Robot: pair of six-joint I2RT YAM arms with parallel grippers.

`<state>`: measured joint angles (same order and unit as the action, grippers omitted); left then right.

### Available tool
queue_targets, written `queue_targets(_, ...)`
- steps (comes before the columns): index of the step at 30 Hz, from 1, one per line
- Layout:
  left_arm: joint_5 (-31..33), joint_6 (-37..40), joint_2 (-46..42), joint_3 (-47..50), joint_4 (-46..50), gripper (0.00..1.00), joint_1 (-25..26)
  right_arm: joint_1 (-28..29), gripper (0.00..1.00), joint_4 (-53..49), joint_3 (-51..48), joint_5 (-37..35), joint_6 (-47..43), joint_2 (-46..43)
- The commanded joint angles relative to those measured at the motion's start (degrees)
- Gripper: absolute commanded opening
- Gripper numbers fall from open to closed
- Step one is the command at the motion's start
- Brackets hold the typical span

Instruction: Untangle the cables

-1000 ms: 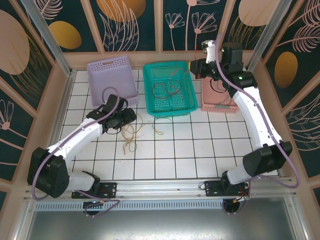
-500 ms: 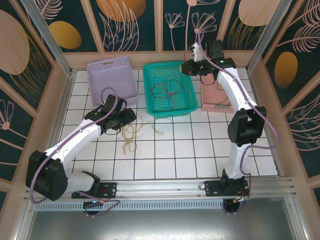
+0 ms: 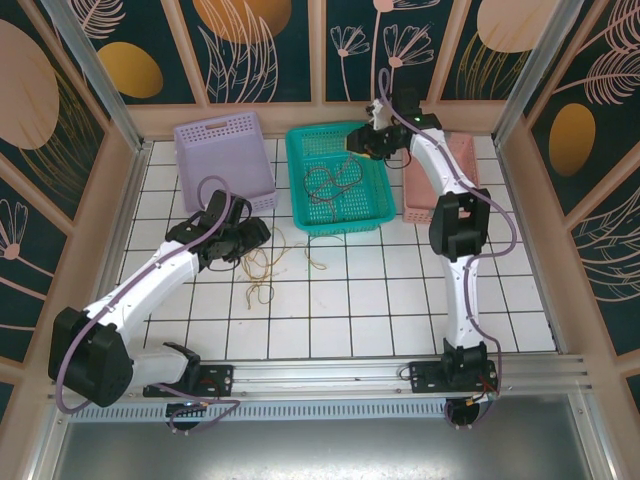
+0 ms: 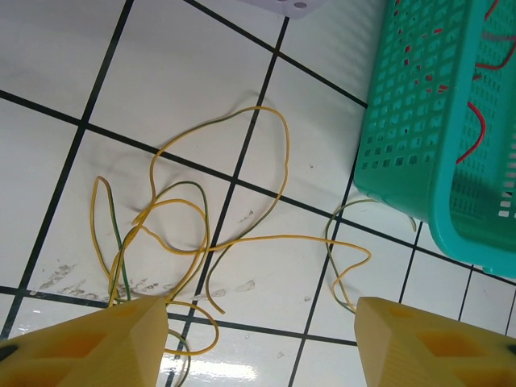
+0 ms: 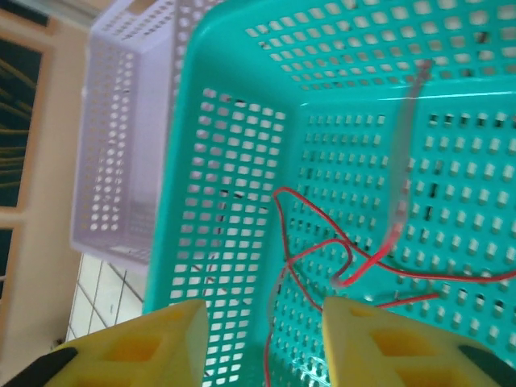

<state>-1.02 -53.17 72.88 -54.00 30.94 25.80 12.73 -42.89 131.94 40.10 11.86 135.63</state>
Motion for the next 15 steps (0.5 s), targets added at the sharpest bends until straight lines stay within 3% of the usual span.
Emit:
queue_targets(1,0.07,-1.93,-1.93,1.09,1.84,0.64,-0.31,-1.1,0.47,4.93,-1.12,-5.99,4.97,-6.51)
queue_targets(5,0.5,-2.64,-2.14,2.73,2.73,0.66,-0.32,-0.83,0.48,10.09,-9.48,-10.11,8.66,-14.76)
queue_targets(8,2.15,-1.78,-0.48,2.2,5.62,0.69,-0.42,1.29,0.47,16.78,-21.59,-13.75,10.93,-24.0)
queue_targets(15,3.13,0.43,4.47,0.8,8.39,0.63,-0.91,13.69,0.42,31.08,-54.35,-17.67,12.77,-43.79)
